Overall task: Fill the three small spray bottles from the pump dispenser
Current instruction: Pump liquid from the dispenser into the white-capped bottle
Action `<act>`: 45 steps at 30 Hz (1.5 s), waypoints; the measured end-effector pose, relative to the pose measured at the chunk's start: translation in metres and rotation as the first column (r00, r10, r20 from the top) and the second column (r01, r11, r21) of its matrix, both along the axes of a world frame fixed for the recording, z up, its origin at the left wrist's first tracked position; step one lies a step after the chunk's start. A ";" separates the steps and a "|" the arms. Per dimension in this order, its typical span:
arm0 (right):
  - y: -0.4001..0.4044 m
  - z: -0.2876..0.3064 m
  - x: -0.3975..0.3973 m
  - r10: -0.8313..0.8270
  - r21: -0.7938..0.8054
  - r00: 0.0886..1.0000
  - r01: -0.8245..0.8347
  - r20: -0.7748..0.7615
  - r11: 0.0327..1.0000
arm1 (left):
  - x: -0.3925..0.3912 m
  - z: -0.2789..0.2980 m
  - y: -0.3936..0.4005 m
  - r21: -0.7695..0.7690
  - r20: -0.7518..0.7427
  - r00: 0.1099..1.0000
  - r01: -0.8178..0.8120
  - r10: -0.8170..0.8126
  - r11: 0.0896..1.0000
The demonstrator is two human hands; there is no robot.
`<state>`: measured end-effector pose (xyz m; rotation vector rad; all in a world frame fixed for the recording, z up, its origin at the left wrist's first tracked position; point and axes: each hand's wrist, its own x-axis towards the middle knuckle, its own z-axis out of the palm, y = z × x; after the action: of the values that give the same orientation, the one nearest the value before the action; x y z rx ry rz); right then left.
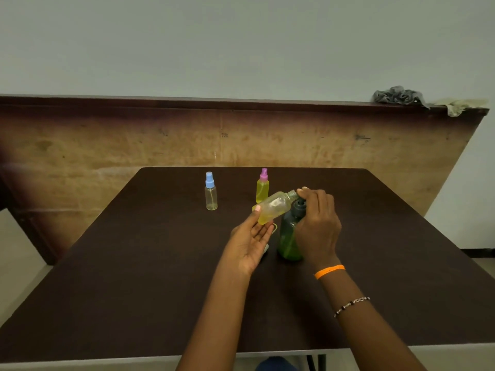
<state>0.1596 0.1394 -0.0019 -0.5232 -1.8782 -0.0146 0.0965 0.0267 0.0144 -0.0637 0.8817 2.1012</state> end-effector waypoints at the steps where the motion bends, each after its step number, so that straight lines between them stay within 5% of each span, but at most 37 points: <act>1: 0.001 -0.002 0.000 -0.002 -0.004 1.000 0.002 -0.003 1.000 | 0.001 -0.001 -0.001 -0.001 0.002 1.000 0.000 0.000 1.000; 10: -0.002 0.037 0.003 -0.052 0.029 0.988 0.048 0.148 0.998 | -0.001 0.006 -0.001 -0.003 -0.002 1.000 -0.001 0.001 1.000; 15: -0.004 0.005 0.003 -0.157 0.036 0.980 0.153 0.123 0.988 | -0.002 0.003 0.002 -0.006 0.003 1.000 0.003 -0.003 1.000; 23: -0.004 0.036 0.008 -0.100 0.028 0.978 0.097 0.182 0.995 | 0.001 0.005 -0.001 0.012 0.002 1.000 -0.001 0.001 1.000; 31: -0.007 0.003 0.000 -0.078 -0.013 0.995 0.079 0.055 0.997 | 0.000 -0.002 0.002 0.014 0.017 1.000 -0.025 0.025 1.000; 39: -0.003 0.040 0.006 -0.067 0.007 0.985 0.066 0.160 0.998 | 0.003 0.003 -0.001 0.017 -0.002 1.000 -0.021 0.021 1.000; 45: -0.006 0.005 0.003 -0.089 -0.001 0.993 0.089 0.076 0.996 | 0.003 -0.003 0.001 0.033 -0.001 0.999 -0.033 0.033 0.999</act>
<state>0.1626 0.1330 0.0033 -0.6167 -1.9282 -0.0911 0.0992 0.0280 0.0114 -0.0599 0.8518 2.1457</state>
